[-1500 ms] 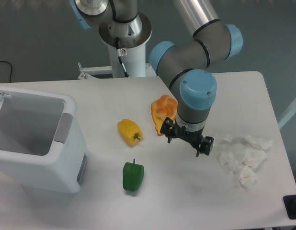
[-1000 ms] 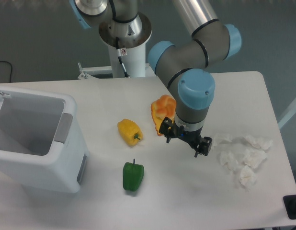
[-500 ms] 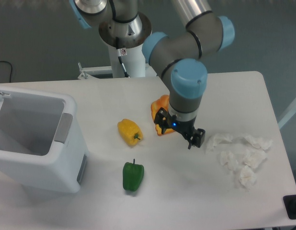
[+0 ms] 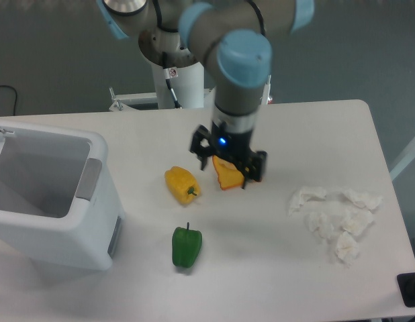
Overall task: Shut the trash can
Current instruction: 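Raise the gripper and swing it over toward the white trash can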
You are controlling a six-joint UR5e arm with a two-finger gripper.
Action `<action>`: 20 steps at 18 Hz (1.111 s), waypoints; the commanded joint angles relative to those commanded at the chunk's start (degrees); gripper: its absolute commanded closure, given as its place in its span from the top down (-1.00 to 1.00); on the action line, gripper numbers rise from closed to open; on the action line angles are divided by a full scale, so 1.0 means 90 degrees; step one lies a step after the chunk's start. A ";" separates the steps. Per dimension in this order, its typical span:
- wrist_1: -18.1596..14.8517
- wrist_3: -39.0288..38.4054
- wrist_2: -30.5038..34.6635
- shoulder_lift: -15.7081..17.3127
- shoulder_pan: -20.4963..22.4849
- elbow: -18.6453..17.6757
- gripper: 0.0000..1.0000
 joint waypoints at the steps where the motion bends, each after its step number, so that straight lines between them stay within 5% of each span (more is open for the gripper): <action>1: -0.0068 -0.0117 0.0000 0.0176 -0.0156 -0.0049 1.00; 8: -0.0099 -0.1619 -0.0283 0.0900 -0.1250 -0.0137 1.00; 20: 0.0292 -0.3116 -0.1142 0.0910 -0.2530 0.0146 1.00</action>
